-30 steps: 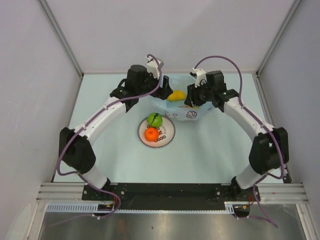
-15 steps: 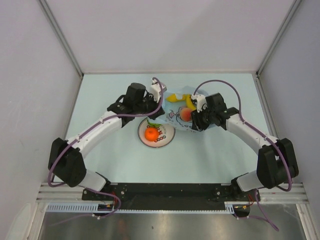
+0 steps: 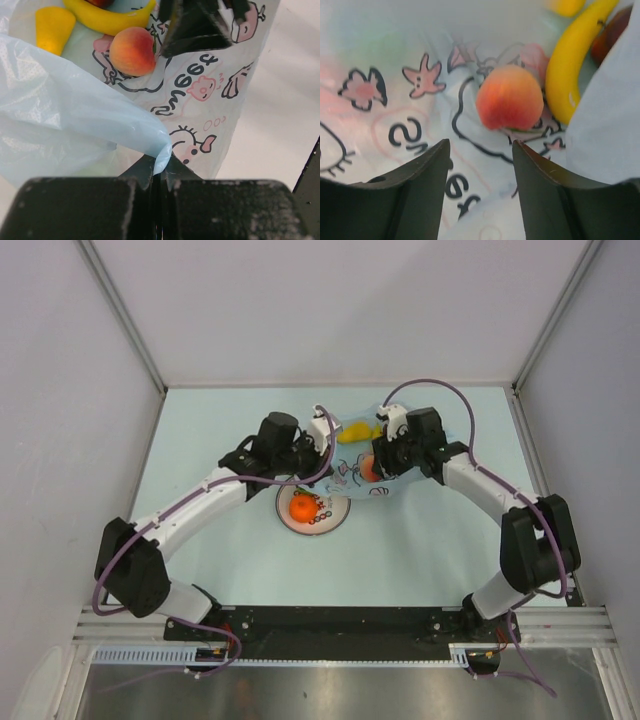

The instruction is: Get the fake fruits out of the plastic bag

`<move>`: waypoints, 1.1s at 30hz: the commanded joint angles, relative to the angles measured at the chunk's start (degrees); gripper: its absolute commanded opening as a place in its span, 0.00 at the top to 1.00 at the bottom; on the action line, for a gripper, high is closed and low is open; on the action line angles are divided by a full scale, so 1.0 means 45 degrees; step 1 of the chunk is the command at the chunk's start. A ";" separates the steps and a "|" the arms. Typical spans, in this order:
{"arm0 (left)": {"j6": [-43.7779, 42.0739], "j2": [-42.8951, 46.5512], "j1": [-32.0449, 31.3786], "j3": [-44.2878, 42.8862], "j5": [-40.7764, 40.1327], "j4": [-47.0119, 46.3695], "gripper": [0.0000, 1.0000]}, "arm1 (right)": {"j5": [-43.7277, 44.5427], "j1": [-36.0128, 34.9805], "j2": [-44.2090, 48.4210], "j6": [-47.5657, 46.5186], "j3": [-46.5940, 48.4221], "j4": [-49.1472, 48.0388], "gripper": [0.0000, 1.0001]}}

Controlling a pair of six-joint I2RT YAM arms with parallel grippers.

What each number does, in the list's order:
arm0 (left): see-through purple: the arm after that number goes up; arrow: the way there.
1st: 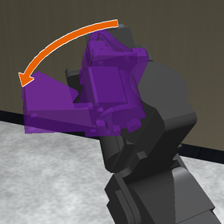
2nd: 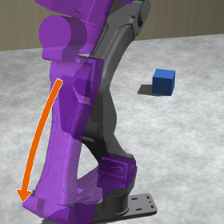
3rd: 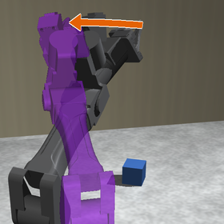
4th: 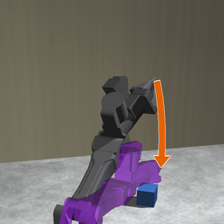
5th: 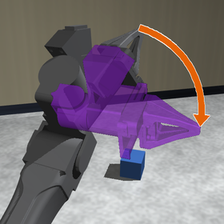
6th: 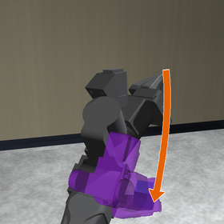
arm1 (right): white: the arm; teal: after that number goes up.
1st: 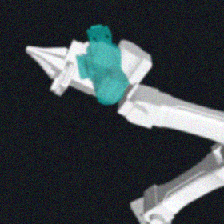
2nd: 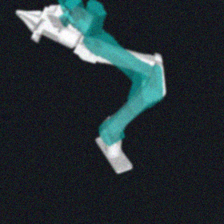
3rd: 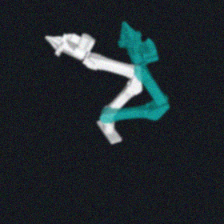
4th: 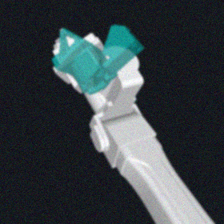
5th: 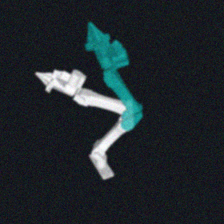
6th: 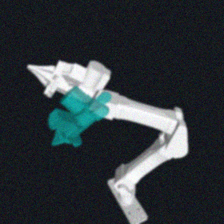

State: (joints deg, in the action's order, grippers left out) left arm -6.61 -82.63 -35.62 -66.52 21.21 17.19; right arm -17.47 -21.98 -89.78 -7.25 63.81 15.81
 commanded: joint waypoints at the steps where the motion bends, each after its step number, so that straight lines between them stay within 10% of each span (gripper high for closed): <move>1: -0.0426 0.0081 -0.0288 -0.0178 -0.0085 -0.0344 1.00 | 0.0172 -0.0486 -0.0751 -0.0107 0.1034 -0.1599 0.40; 18: -0.0386 -0.0329 -0.0386 -0.1076 -0.0241 -0.0480 1.00 | 0.3824 0.0214 -0.5517 -0.0754 0.4880 -0.1661 0.36; 33: -0.0562 -0.1051 -0.0542 -0.1916 -0.0241 -0.0383 1.00 | 0.1840 -0.0175 -0.6906 -0.1454 0.6896 -0.1676 0.27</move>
State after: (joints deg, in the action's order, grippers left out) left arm -7.81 -86.91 -37.45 -72.03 19.70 16.84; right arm -3.70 -22.31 -121.36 -12.12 94.11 10.20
